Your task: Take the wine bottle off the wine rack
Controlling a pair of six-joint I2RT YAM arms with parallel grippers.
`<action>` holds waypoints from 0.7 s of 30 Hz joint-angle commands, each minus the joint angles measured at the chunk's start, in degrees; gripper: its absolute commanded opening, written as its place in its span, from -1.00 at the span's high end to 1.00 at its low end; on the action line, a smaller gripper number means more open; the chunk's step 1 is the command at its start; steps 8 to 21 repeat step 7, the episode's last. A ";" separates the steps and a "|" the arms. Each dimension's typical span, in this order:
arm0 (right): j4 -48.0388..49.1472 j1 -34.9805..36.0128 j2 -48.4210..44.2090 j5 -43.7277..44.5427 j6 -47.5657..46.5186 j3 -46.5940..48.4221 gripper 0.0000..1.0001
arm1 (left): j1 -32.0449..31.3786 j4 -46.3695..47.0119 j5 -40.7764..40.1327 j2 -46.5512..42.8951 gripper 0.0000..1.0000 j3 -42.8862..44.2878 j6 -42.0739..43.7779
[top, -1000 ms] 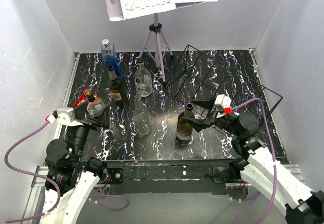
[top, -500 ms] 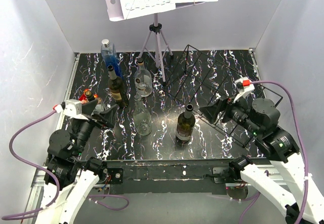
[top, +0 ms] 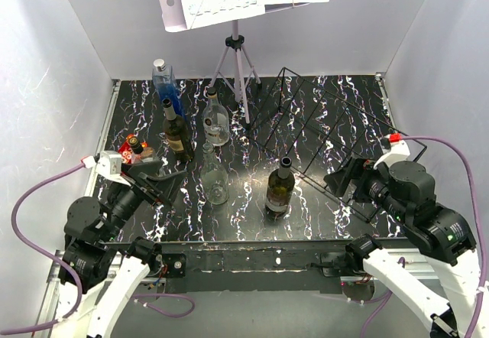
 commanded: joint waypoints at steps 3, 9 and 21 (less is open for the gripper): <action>0.55 0.00 -3.25 1.42 1.87 -0.20 -0.95 | -0.19 -0.52 3.79 1.94 -0.96 2.55 -3.15; 0.64 0.00 -3.43 1.34 1.87 0.14 -0.93 | -0.19 -0.26 3.61 2.03 -0.96 2.63 -3.33; 0.64 0.00 -3.43 1.34 1.87 0.14 -0.93 | -0.19 -0.26 3.61 2.03 -0.96 2.63 -3.33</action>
